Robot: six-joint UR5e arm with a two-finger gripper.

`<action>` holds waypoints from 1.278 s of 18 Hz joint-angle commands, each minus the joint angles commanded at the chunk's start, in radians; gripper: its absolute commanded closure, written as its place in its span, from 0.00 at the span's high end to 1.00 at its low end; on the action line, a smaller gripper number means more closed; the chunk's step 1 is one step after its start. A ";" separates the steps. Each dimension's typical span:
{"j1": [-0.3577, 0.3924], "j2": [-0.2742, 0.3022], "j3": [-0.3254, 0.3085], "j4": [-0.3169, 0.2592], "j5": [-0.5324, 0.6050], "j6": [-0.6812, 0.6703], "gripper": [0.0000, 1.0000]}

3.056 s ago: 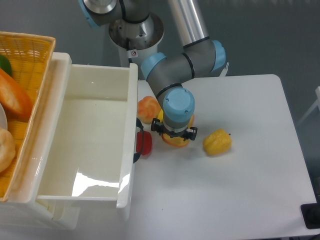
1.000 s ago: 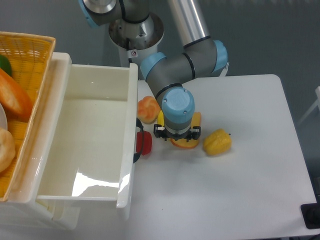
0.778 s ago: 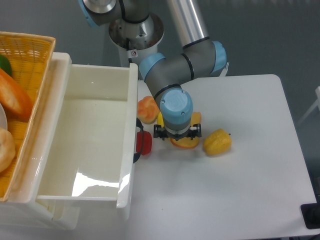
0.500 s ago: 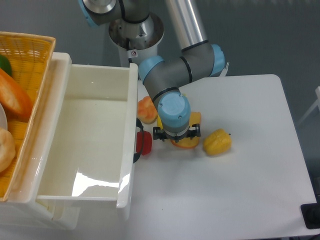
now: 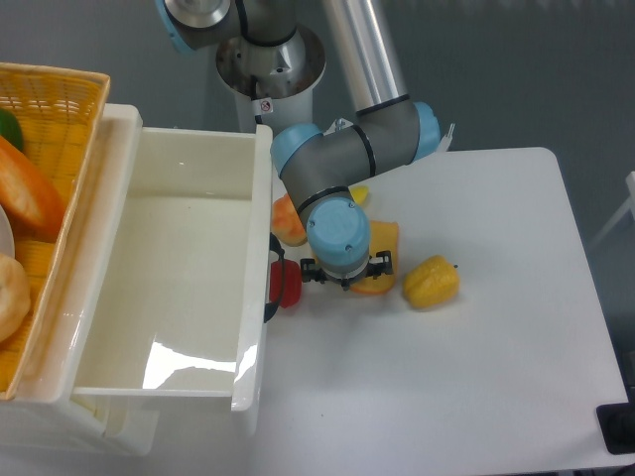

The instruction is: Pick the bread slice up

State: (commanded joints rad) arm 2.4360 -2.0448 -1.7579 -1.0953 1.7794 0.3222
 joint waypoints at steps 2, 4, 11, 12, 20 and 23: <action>-0.002 0.000 0.000 0.000 0.002 -0.003 0.80; -0.002 0.000 0.000 0.000 0.002 -0.005 0.66; -0.002 0.005 0.000 0.000 0.000 -0.008 0.31; -0.002 0.005 0.000 0.000 0.000 -0.008 0.26; -0.002 0.006 0.000 0.000 -0.002 0.003 0.02; 0.000 0.011 0.005 0.000 -0.003 0.005 0.00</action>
State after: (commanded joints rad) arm 2.4359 -2.0341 -1.7534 -1.0953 1.7764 0.3267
